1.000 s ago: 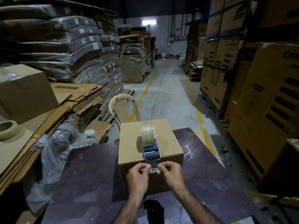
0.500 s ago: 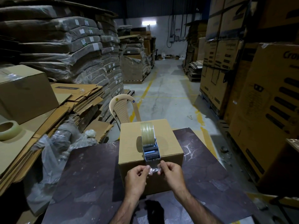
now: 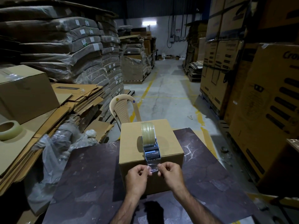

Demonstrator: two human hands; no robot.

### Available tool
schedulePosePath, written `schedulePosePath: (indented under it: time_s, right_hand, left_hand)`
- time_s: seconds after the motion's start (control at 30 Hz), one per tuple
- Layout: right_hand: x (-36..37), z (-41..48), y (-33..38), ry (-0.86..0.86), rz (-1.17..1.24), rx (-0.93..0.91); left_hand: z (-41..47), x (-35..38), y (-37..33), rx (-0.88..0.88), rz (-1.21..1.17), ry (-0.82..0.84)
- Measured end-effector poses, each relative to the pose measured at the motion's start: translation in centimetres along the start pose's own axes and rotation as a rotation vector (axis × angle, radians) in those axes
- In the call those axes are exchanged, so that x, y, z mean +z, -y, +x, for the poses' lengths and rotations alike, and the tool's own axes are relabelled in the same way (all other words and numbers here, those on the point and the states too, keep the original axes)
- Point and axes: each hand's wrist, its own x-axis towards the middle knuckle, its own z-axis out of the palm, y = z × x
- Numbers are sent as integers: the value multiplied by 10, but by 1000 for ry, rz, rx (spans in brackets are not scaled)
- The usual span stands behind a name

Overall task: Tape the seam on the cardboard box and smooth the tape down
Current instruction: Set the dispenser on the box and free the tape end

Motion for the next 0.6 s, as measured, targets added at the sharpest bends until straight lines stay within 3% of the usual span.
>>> schedulePosePath:
  time_s: [0.23, 0.6]
  right_hand:
    - [-1, 0, -1, -10, 7, -8]
    - [-3, -3, -2, -45, 44, 16]
  left_hand:
    - [-4, -2, -4, -53, -61, -17]
    - [-4, 3, -7, 23, 70, -13]
